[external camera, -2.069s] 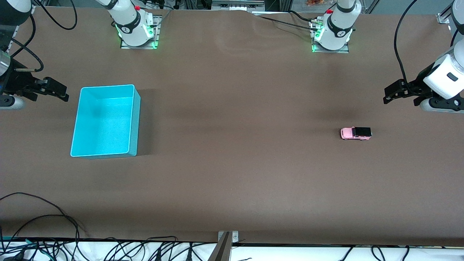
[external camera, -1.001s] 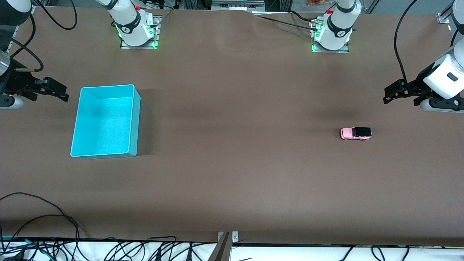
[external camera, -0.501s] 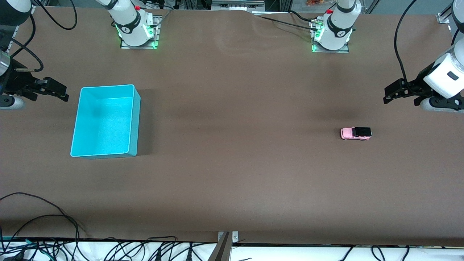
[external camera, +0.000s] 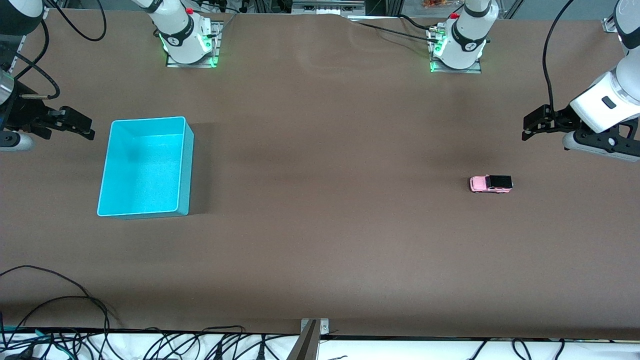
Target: Wind and store pink jeep toy
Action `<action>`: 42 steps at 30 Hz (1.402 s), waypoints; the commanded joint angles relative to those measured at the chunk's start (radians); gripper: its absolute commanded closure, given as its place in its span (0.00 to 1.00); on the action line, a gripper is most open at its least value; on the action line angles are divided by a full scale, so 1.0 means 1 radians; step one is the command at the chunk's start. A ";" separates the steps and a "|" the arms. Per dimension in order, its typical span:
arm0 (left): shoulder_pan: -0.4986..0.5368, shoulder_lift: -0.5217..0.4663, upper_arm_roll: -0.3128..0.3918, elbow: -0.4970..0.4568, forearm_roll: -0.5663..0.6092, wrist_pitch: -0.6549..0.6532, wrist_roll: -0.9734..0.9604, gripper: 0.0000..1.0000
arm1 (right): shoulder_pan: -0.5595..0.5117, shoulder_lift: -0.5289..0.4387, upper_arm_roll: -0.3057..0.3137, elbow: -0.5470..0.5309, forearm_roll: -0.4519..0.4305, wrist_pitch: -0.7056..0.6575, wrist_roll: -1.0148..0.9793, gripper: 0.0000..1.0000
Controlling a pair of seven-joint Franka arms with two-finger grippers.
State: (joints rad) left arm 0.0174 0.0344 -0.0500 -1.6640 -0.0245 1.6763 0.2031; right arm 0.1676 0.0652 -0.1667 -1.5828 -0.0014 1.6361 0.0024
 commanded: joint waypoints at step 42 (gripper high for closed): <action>0.079 0.311 0.007 -0.025 0.090 0.180 1.303 0.00 | -0.005 -0.005 -0.001 0.004 0.008 -0.013 -0.010 0.00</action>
State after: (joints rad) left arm 0.0909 0.2990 -0.0393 -1.6720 0.0338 1.7909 1.3788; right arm 0.1676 0.0652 -0.1669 -1.5827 -0.0014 1.6361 0.0024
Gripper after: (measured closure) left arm 0.000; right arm 0.000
